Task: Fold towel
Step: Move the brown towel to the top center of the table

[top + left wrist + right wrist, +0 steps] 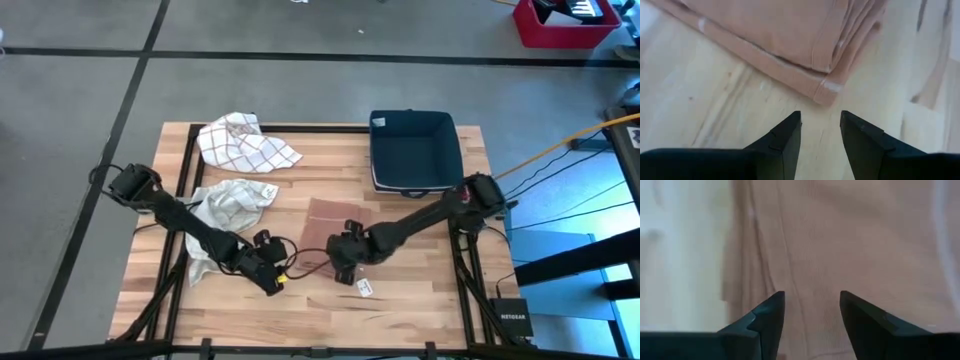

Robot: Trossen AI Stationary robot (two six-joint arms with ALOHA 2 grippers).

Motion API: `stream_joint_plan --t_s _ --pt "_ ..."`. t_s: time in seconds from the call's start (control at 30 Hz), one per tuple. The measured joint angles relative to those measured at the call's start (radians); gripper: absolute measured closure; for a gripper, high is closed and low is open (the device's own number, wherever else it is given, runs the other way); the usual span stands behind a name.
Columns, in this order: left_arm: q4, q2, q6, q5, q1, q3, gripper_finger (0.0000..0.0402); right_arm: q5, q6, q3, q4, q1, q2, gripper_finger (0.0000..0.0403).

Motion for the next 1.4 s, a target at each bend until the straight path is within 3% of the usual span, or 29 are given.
stream_joint_plan --t_s 0.3,0.53,0.7,1.0,1.2,1.4 --pt "-0.001 -0.007 0.003 -0.039 -0.016 0.0 0.027 -0.053 -0.165 0.006 -0.024 -0.157 0.066 0.021" --pt "-0.003 -0.007 -0.001 -0.042 -0.019 0.0 0.027 -0.006 -0.455 0.007 -0.027 -0.312 0.065 0.021" --pt "-0.006 -0.007 -0.002 -0.042 -0.023 0.0 0.027 0.032 -0.57 0.006 -0.002 -0.442 0.066 0.021" --pt "-0.006 -0.007 -0.003 -0.048 -0.024 0.0 0.027 0.009 -0.578 0.004 0.068 -0.636 0.07 0.021" --pt "-0.009 -0.007 0.0 -0.055 -0.024 0.0 0.027 0.031 -0.574 0.002 0.044 -0.669 0.045 0.021" --pt "-0.008 -0.007 0.0 -0.057 -0.024 0.0 0.027 -0.01 -0.543 0.003 -0.035 -0.569 -0.092 0.021"
